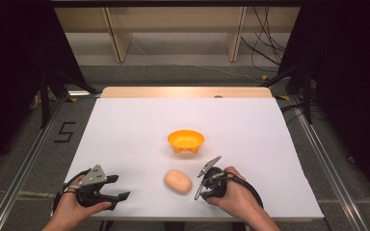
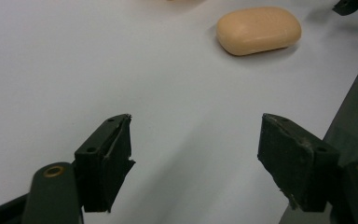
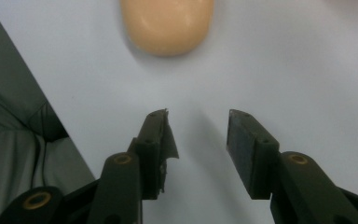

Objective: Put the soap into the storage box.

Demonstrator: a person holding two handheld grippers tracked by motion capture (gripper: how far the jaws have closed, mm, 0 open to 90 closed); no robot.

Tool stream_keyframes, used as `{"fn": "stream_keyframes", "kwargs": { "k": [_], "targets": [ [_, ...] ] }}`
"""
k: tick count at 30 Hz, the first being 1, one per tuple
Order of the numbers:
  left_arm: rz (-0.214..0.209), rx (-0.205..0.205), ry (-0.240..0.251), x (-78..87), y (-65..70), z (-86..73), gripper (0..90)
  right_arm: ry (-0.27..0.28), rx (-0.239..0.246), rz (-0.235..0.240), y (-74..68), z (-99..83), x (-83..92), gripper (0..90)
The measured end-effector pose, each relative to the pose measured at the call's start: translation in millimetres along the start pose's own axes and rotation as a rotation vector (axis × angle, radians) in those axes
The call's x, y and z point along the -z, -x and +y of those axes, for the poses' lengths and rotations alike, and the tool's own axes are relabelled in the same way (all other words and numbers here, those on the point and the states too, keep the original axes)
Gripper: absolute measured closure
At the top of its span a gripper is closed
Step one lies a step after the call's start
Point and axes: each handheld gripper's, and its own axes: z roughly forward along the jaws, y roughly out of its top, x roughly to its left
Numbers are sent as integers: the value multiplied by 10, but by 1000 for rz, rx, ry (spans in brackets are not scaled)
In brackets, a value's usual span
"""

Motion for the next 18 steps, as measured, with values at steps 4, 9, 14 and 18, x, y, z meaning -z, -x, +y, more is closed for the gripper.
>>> {"fn": "stream_keyframes", "kwargs": {
  "k": [4, 9, 14, 18],
  "targets": [
    [1, -15, -11, -4, -16, -4, 250, -37, -13, 11, -25, -49, 39, 531],
    [0, -6, -8, -3, -14, -10, 250, -66, -16, 30, -59, -54, 54, 524],
    [-6, -10, -22, -6, -16, -8, 251, -67, -6, 41, -75, 40, 51, 531],
    [-14, 17, -19, -17, -9, -11, 260, -57, 5, 46, -75, 117, 56, 531]
  ]
}}
